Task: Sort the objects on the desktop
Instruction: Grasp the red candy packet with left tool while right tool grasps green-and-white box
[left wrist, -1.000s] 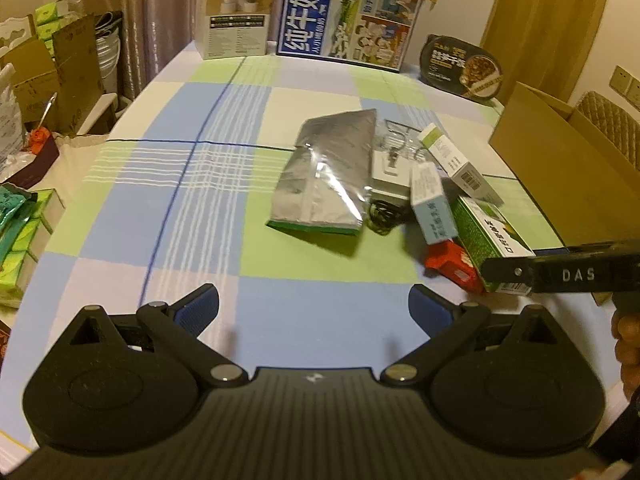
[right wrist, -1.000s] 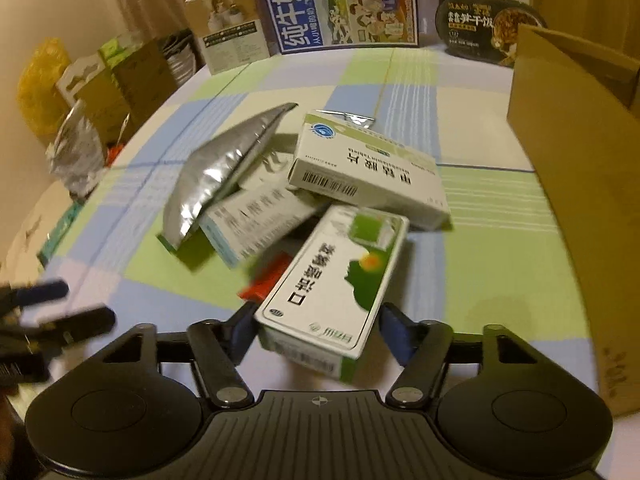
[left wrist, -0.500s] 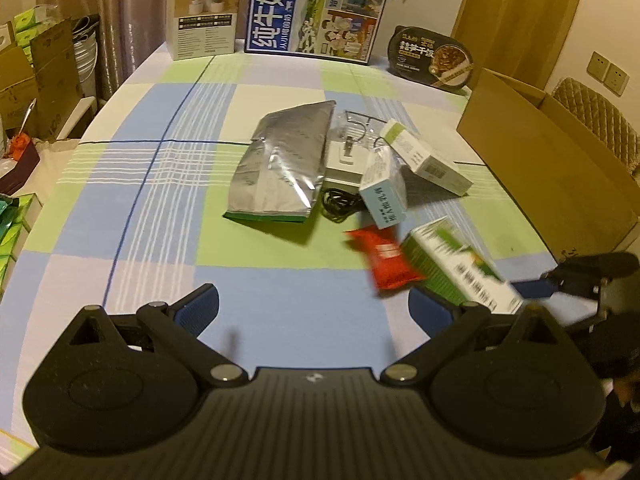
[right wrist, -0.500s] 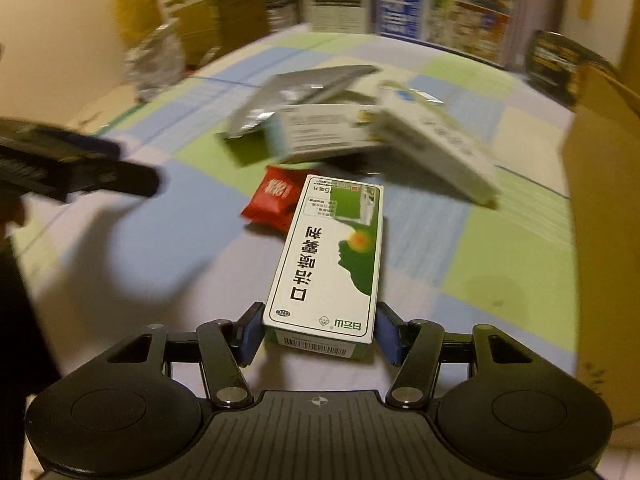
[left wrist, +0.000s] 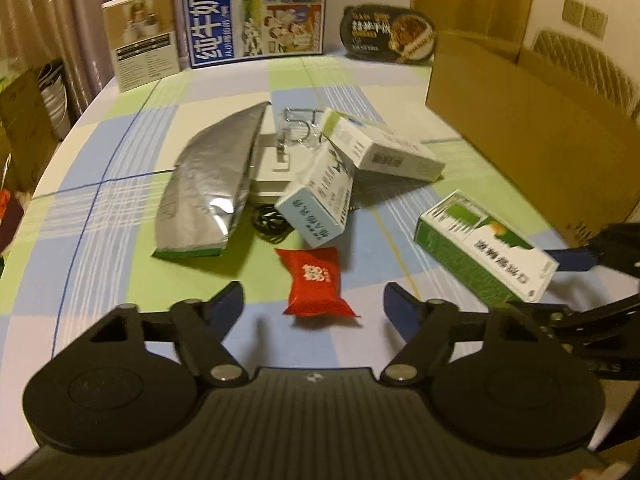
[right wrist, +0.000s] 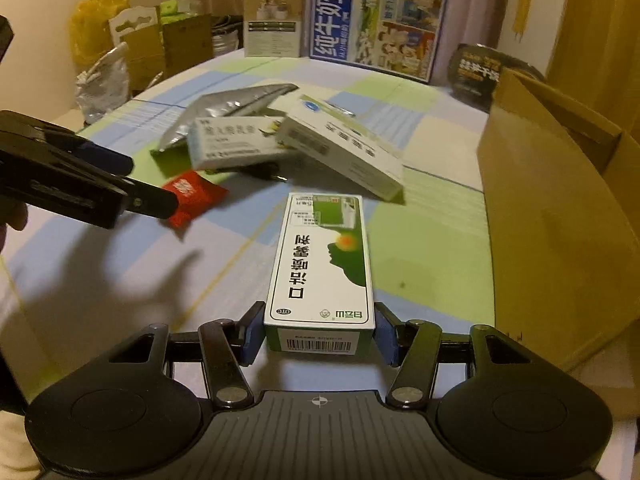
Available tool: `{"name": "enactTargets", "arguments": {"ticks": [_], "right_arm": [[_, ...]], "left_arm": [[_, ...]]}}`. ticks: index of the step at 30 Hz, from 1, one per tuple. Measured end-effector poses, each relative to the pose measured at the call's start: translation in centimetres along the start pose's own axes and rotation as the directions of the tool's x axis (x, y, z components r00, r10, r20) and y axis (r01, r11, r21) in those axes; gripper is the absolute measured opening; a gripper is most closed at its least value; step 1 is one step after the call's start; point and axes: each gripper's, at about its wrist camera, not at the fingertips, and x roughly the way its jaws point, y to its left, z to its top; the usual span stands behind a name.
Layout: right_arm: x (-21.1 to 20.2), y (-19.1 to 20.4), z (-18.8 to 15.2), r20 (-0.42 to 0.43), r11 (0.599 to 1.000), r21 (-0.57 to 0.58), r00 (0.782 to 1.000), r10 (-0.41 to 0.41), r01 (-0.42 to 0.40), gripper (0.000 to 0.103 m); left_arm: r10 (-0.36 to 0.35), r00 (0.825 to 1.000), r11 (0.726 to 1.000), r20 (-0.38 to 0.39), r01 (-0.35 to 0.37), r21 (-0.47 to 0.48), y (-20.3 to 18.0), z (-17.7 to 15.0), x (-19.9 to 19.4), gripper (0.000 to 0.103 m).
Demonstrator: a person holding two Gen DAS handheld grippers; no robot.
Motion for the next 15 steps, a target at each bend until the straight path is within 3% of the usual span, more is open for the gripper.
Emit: {"name": "enactTargets", "arguments": {"ticks": [2, 7, 12, 13, 14, 15], "right_arm": [[0.1, -0.2, -0.4, 0.005, 1.000, 0.010, 1.000, 0.003, -0.003, 0.053], [0.5, -0.5, -0.6, 0.029, 0.999, 0.037, 0.999, 0.015, -0.016, 0.060], [0.9, -0.7, -0.2, 0.030, 0.998, 0.065, 0.999, 0.017, -0.019, 0.063], [0.9, -0.7, -0.2, 0.026, 0.997, 0.070, 1.000, 0.015, -0.017, 0.062], [0.9, -0.7, -0.2, 0.022, 0.997, 0.074, 1.000, 0.017, -0.019, 0.053], [0.8, -0.7, -0.3, 0.019, 0.997, 0.076, 1.000, 0.020, -0.022, 0.053]], "left_arm": [[0.023, 0.999, 0.999, -0.022, -0.023, 0.028, -0.6, 0.1, 1.3, 0.056], [0.040, 0.999, 0.998, -0.033, -0.039, 0.044, -1.1, 0.3, 3.3, 0.035], [0.046, 0.998, 0.997, -0.032, -0.044, 0.057, -1.5, 0.2, 3.1, 0.024], [0.041, 0.999, 0.998, -0.035, -0.039, 0.057, -1.5, 0.0, 2.8, 0.022], [0.034, 0.999, 0.998, -0.039, -0.032, 0.056, -1.6, -0.1, 2.5, 0.022], [0.022, 0.999, 0.998, -0.049, -0.019, 0.053, -1.7, -0.4, 2.1, 0.022]]}}
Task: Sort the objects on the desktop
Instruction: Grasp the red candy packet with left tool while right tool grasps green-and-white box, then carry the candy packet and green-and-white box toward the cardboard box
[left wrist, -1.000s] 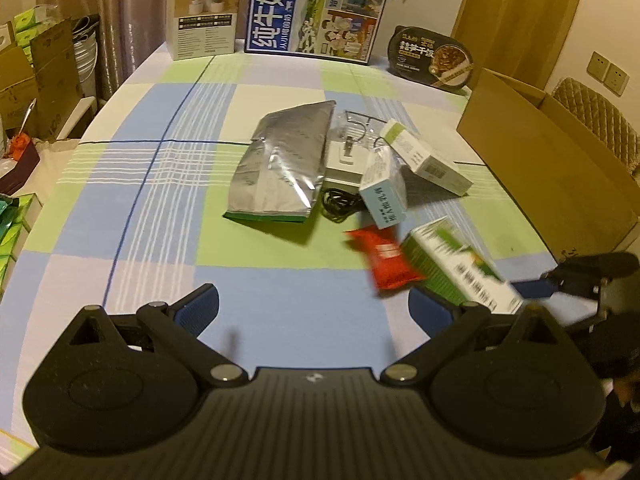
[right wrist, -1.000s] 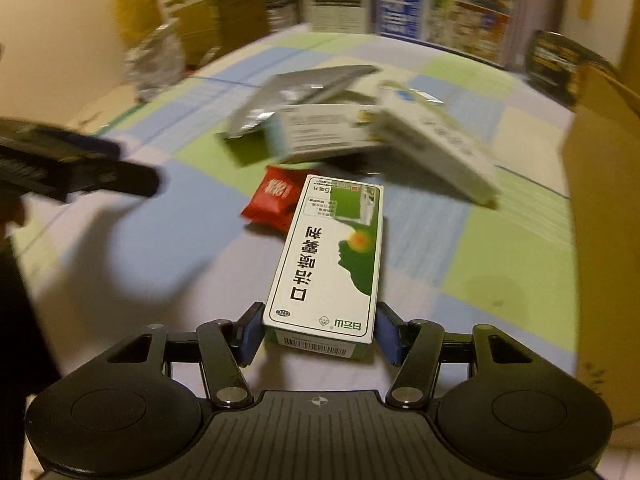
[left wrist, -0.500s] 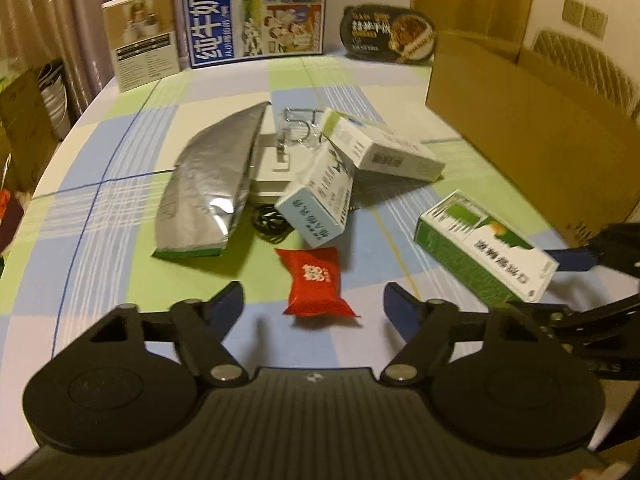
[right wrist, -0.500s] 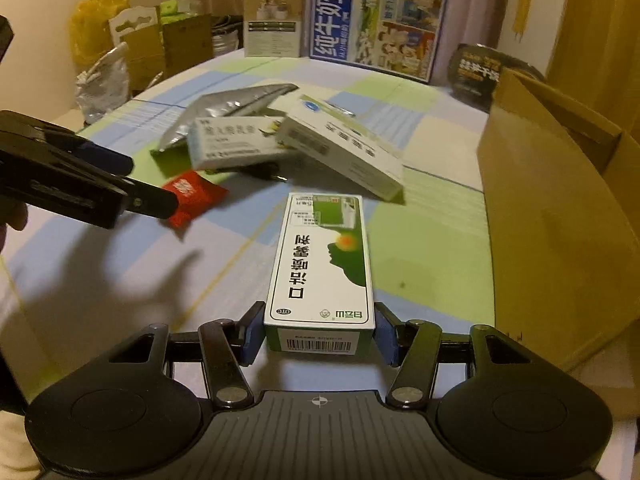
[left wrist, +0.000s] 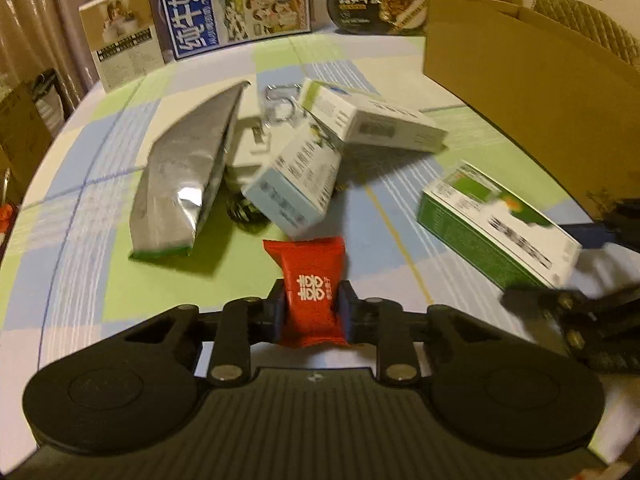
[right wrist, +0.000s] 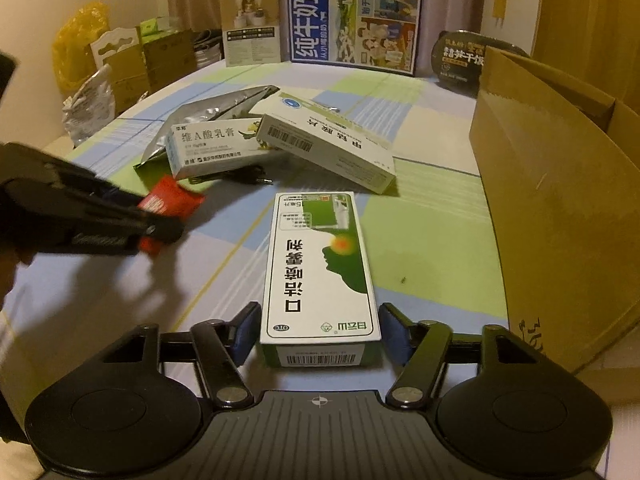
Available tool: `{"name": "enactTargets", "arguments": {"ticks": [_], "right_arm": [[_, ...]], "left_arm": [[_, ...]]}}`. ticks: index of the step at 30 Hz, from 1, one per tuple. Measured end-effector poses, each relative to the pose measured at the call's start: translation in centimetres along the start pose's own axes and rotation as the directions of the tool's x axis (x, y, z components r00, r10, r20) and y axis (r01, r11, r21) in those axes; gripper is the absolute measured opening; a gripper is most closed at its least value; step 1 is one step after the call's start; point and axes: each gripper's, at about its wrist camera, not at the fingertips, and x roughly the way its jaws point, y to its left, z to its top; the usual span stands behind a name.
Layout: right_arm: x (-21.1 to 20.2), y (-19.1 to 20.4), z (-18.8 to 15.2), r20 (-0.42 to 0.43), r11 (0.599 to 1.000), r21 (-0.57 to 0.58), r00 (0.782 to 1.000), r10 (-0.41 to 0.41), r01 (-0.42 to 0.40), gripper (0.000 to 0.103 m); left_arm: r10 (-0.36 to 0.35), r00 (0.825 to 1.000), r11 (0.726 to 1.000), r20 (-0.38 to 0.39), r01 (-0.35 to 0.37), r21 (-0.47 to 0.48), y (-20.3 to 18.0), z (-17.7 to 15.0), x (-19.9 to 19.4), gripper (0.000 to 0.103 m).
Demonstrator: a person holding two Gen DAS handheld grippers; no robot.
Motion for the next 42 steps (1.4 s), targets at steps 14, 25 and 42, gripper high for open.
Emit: {"name": "enactTargets", "arguments": {"ticks": [14, 25, 42], "right_arm": [[-3.5, 0.9, -2.6, -0.003, 1.000, 0.020, 1.000, -0.014, 0.014, 0.054], [-2.6, 0.5, -2.5, 0.007, 0.999, 0.044, 1.000, -0.017, 0.016, 0.068], [-1.6, 0.4, -2.1, 0.013, 0.999, 0.051, 1.000, -0.007, 0.006, 0.068]], "left_arm": [[-0.019, 1.000, 0.999, -0.020, 0.019, 0.037, -2.0, -4.7, -4.4, 0.034], [0.033, 0.999, 0.998, 0.019, -0.034, 0.061, -2.7, -4.5, -3.9, 0.032], [-0.018, 1.000, 0.999, 0.002, 0.018, 0.036, -2.7, -4.6, -5.1, 0.022]]}}
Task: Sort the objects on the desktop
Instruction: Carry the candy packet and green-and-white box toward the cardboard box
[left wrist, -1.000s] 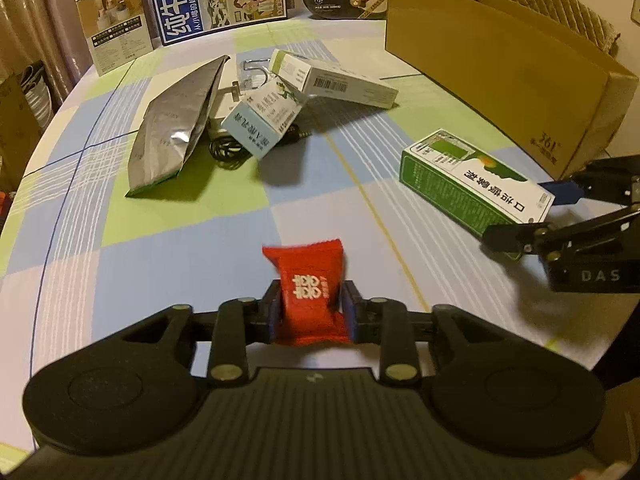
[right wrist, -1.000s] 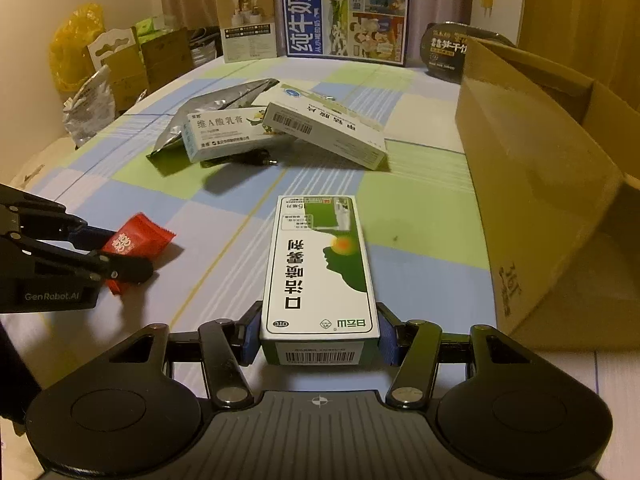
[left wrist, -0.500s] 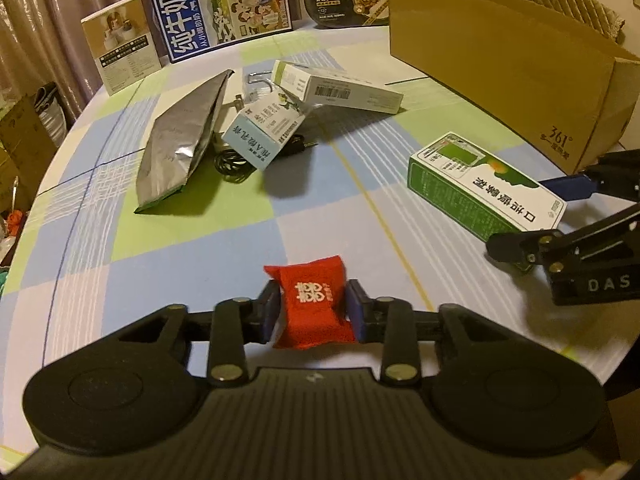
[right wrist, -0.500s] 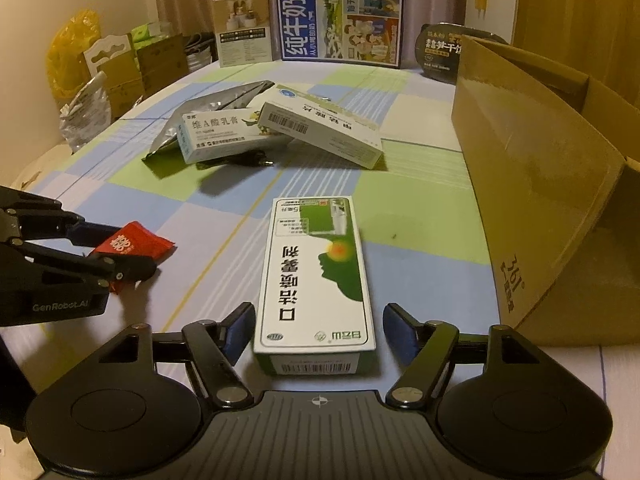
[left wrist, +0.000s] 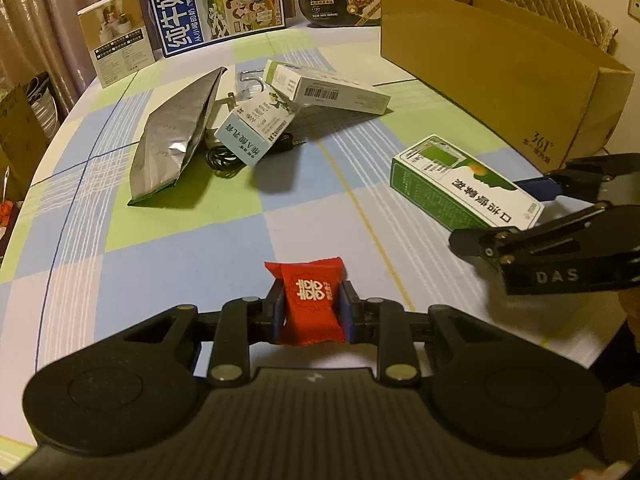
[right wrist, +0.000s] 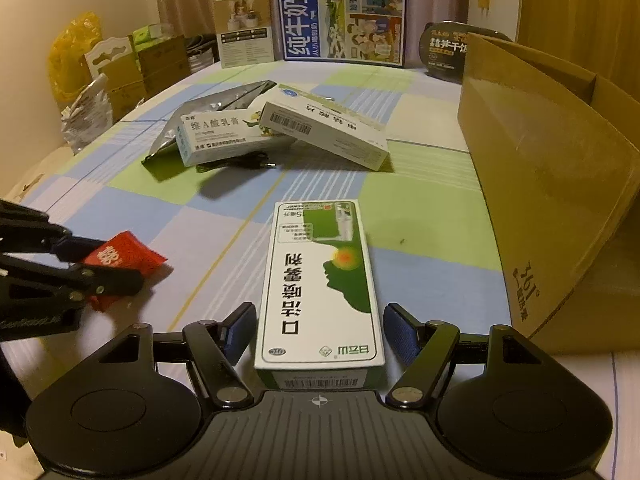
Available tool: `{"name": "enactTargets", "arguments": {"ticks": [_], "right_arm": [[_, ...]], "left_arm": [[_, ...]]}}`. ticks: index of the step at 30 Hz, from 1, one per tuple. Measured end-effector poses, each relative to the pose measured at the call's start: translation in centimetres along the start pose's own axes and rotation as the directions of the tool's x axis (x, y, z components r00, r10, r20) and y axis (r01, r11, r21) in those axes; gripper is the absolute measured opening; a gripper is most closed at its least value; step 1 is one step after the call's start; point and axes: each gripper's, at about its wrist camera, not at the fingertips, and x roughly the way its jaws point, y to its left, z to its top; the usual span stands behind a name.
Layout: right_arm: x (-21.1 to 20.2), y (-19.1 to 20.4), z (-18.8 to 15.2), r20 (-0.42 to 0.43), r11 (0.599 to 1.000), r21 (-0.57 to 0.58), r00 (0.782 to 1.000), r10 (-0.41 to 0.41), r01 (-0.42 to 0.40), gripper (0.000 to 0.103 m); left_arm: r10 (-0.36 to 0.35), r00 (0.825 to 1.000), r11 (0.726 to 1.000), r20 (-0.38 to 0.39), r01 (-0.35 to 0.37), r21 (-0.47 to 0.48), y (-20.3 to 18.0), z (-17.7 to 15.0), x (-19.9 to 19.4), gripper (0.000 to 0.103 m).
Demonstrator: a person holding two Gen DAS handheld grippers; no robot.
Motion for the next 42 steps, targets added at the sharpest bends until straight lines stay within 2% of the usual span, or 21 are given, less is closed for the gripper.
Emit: {"name": "enactTargets", "arguments": {"ticks": [6, 8, 11, 33, 42], "right_arm": [[0.3, 0.1, 0.7, 0.012, 1.000, -0.004, 1.000, 0.002, -0.002, 0.068], [0.7, 0.2, 0.8, 0.007, 1.000, -0.009, 1.000, 0.004, -0.004, 0.053], [0.6, 0.3, 1.1, 0.003, 1.000, 0.002, 1.000, 0.000, 0.000, 0.053], [-6.8, 0.7, -0.1, 0.085, 0.998, 0.033, 0.994, -0.063, 0.061, 0.053], [-10.1, 0.2, 1.5, 0.178, 0.997, 0.036, 0.981, -0.078, 0.073, 0.053]], "left_arm": [[-0.005, 1.000, 1.000, 0.000, 0.005, 0.000, -0.2, 0.0, -0.2, 0.022], [-0.007, 1.000, 1.000, -0.001, 0.007, -0.002, -0.2, 0.0, -0.2, 0.022], [-0.009, 1.000, 1.000, 0.000, 0.009, -0.003, -0.2, 0.1, -0.4, 0.022], [-0.021, 0.996, 1.000, 0.087, 0.020, 0.011, -2.4, 0.9, -5.2, 0.022], [-0.040, 0.991, 0.999, 0.127, 0.036, 0.036, -3.5, 2.6, -6.4, 0.022]]}}
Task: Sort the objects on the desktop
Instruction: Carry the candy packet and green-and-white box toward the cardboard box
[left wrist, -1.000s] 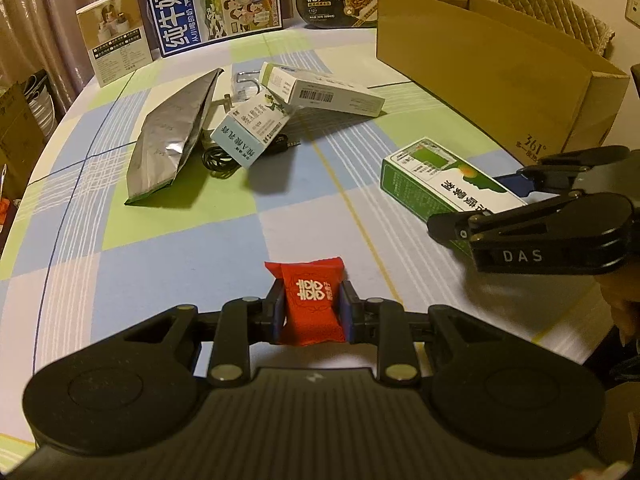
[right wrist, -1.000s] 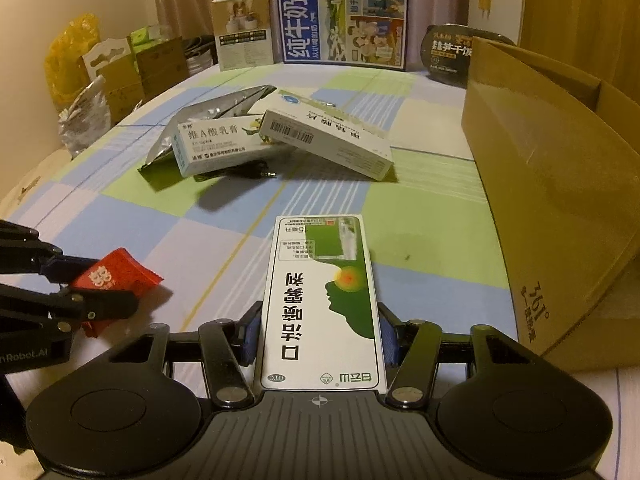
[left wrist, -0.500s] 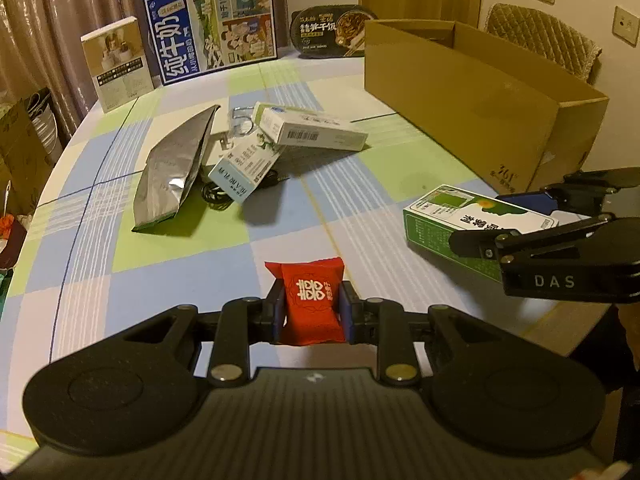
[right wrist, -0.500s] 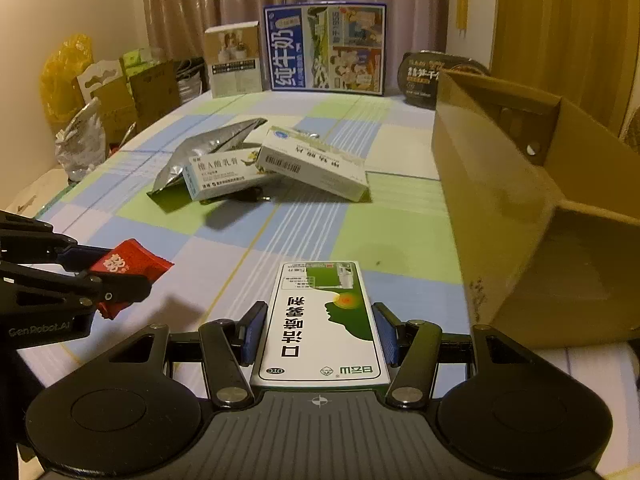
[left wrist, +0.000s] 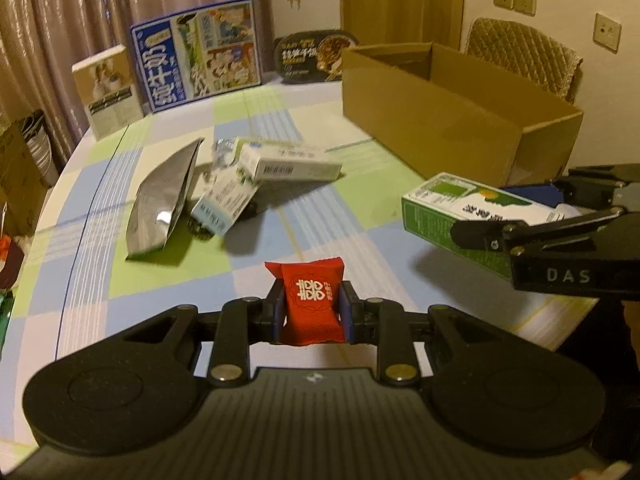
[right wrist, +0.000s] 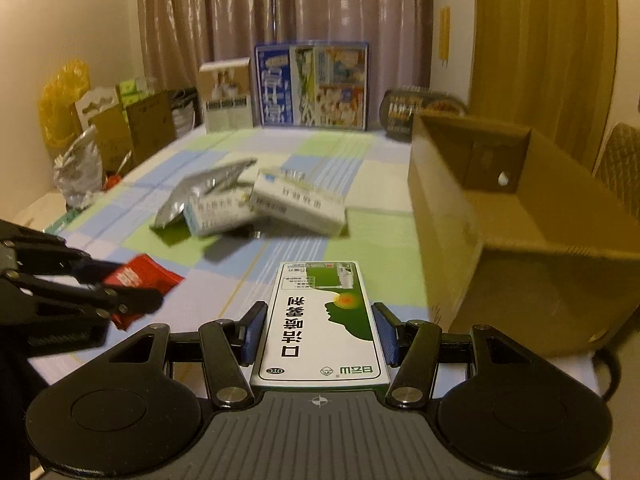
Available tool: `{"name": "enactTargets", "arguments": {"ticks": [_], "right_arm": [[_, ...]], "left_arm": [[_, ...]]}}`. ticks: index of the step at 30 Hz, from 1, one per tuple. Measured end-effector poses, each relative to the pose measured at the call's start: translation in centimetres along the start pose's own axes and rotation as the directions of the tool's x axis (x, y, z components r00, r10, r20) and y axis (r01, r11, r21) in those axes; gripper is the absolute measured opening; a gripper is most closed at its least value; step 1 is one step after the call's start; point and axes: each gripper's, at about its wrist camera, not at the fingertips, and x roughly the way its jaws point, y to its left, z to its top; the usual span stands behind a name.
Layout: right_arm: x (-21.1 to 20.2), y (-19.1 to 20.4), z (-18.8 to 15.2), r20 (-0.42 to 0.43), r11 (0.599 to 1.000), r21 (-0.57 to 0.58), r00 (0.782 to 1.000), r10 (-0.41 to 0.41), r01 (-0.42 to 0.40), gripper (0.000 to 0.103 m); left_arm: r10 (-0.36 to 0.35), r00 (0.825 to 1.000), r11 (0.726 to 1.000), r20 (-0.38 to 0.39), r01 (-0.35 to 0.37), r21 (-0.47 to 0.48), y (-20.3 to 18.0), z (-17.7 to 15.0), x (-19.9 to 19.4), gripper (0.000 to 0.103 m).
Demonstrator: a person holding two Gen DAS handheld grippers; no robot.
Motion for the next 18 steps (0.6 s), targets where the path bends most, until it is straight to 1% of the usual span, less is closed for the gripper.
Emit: {"name": "enactTargets", "arguments": {"ticks": [5, 10, 15, 18], "right_arm": [[-1.7, -1.6, 2.6, 0.081, 1.000, 0.008, 0.996, -0.028, 0.027, 0.053], [-2.9, -4.6, 5.1, 0.156, 0.997, 0.012, 0.984, -0.083, 0.082, 0.053], [-3.3, -8.8, 6.6, 0.184, 0.988, 0.031, 0.971, -0.154, 0.151, 0.053], [-2.9, -11.6, 7.0, 0.180, 0.981, 0.044, 0.964, -0.194, 0.189, 0.053]], "left_arm": [[-0.028, 0.998, 0.999, 0.051, 0.027, 0.021, -1.1, 2.7, -0.1, 0.022], [-0.070, 0.992, 0.996, 0.106, 0.064, 0.057, -3.3, 6.6, 0.2, 0.022], [-0.128, 0.981, 0.987, 0.147, 0.112, 0.115, -6.8, 10.4, 1.0, 0.022], [-0.162, 0.974, 0.979, 0.156, 0.138, 0.150, -9.0, 12.2, 2.0, 0.022]]}}
